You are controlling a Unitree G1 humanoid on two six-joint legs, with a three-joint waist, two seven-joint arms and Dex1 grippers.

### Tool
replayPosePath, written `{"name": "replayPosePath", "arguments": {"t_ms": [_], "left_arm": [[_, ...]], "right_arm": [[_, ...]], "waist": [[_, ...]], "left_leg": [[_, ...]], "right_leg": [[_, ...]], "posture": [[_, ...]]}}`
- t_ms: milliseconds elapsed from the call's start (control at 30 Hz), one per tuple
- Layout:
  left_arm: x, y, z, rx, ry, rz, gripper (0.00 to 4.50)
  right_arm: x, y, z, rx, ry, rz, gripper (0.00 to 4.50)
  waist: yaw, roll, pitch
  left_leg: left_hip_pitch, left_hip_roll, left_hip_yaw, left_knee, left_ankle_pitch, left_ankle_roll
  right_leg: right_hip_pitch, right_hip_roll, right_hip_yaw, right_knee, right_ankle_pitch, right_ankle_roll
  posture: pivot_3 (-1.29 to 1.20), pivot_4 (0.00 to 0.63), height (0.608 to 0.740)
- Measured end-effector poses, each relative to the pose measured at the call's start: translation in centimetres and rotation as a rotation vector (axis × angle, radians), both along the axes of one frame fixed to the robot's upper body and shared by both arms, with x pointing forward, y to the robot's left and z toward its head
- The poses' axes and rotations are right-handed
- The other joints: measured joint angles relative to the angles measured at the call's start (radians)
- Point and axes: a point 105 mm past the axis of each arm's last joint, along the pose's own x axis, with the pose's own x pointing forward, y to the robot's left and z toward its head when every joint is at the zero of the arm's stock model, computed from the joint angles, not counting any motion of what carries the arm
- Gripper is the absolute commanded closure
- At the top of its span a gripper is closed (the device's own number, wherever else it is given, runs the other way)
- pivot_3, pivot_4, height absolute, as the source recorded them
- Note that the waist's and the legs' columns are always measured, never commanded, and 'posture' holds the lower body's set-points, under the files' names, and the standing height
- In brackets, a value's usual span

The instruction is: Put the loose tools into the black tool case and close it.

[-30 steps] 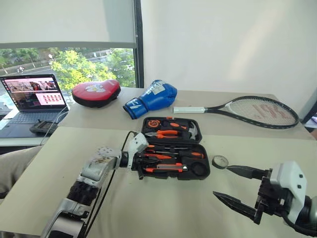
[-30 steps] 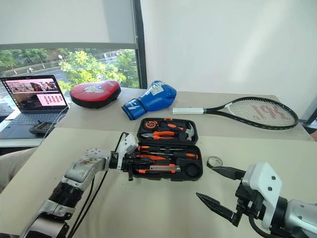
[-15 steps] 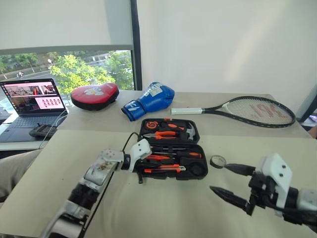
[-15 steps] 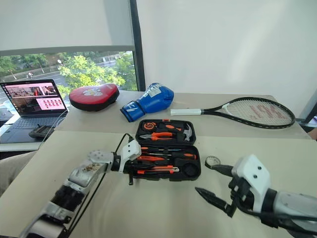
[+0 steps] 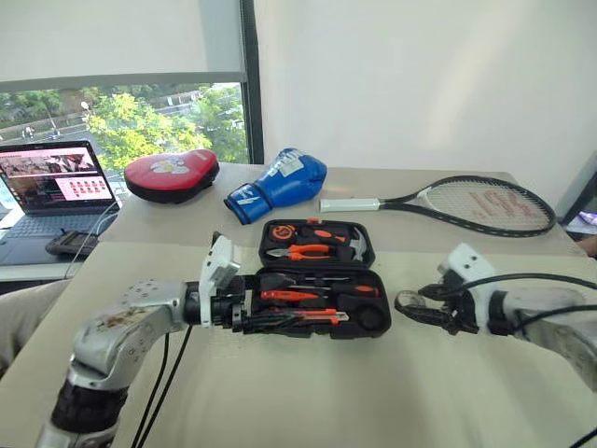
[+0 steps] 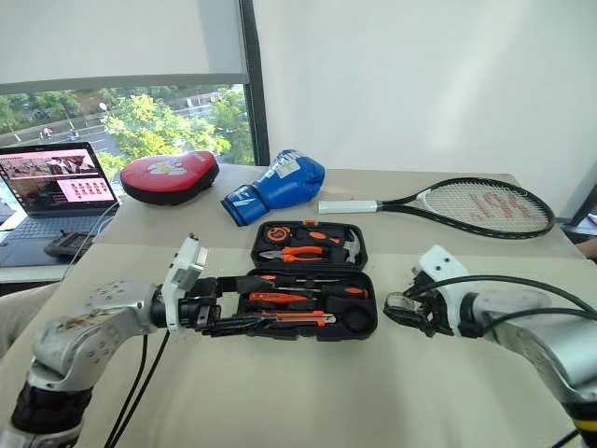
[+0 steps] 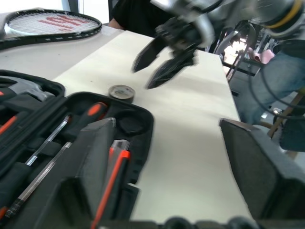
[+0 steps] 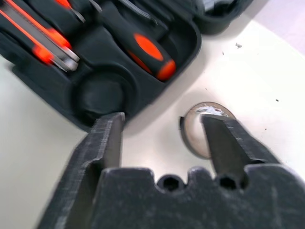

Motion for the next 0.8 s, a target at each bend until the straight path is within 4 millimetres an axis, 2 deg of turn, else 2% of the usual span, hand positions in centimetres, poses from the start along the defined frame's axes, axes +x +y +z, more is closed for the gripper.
{"name": "replayPosePath", "arguments": {"t_ms": [133, 167, 200, 267, 433, 600, 667, 800], "left_arm": [[-0.8, -0.4, 0.1, -0.001, -0.011, 0.016, 0.85], [-1.1, -0.3, 0.1, 0.0, -0.011, 0.021, 0.82], [-1.2, -0.3, 0.0, 0.004, -0.009, 0.026, 0.82], [-1.5, -0.1, -0.1, 0.006, -0.006, 0.037, 0.82], [-1.9, 0.3, -0.5, 0.02, 0.017, 0.053, 0.82], [-2.1, 0.7, -0.8, 0.033, 0.021, 0.06, 0.82], [-2.1, 0.8, -0.8, 0.035, 0.018, 0.063, 0.82], [-1.7, 1.2, -1.2, 0.038, 0.022, 0.091, 0.82]], "right_arm": [[1.0, -0.3, -1.4, -0.045, 0.053, 0.034, 1.39], [1.4, -0.5, -1.7, -0.07, 0.058, 0.041, 1.9], [1.8, -0.8, -2.0, -0.092, 0.059, 0.042, 2.1], [2.5, -1.4, -2.8, -0.126, 0.07, 0.036, 2.83], [3.6, -0.7, -3.5, -0.113, 0.084, 0.085, 4.46], [3.6, -0.4, -2.9, -0.116, 0.07, 0.14, 4.46], [3.0, 0.4, -1.6, -0.084, 0.061, 0.18, 4.46], [0.7, 2.7, 2.0, -0.006, 0.068, 0.316, 4.46]], "waist": [[-0.004, 0.0, 0.0], [-0.004, 0.0, 0.0], [-0.005, 0.0, 0.0], [-0.005, 0.0, 0.0], [-0.004, 0.001, 0.001], [-0.004, 0.002, 0.002], [-0.004, 0.004, 0.003], [-0.004, 0.006, 0.005]], "left_leg": [[0.0, -0.001, 0.0, 0.0, 0.001, -0.001], [0.001, -0.001, 0.0, 0.0, 0.001, -0.001], [0.001, -0.001, 0.0, 0.0, 0.001, -0.002], [0.001, -0.002, 0.0, 0.0, 0.002, -0.003], [0.001, -0.001, 0.0, 0.0, 0.003, -0.004], [0.001, -0.002, 0.0, 0.0, 0.002, -0.004], [0.001, -0.001, 0.0, 0.0, 0.002, -0.004], [0.001, 0.0, 0.0, -0.001, 0.002, -0.004]], "right_leg": [[0.0, 0.0, 0.0, 0.0, 0.0, 0.001], [0.0, 0.0, 0.0, 0.0, 0.0, 0.001], [0.001, 0.001, 0.0, 0.0, 0.0, 0.001], [0.0, 0.001, 0.0, 0.001, 0.0, 0.001], [0.0, 0.002, 0.0, 0.001, 0.0, 0.0], [0.0, 0.002, 0.0, 0.001, 0.0, 0.0], [0.0, 0.002, 0.0, 0.001, 0.0, 0.0], [0.0, 0.002, 0.0, 0.001, 0.0, 0.0]], "posture": [[0.0, 0.15, 0.74], [0.0, 0.15, 0.74], [0.0, 0.15, 0.74], [0.0, 0.15, 0.74], [0.0, 0.15, 0.74], [0.0, 0.15, 0.74], [0.0, 0.15, 0.74], [0.0, 0.15, 0.74]]}}
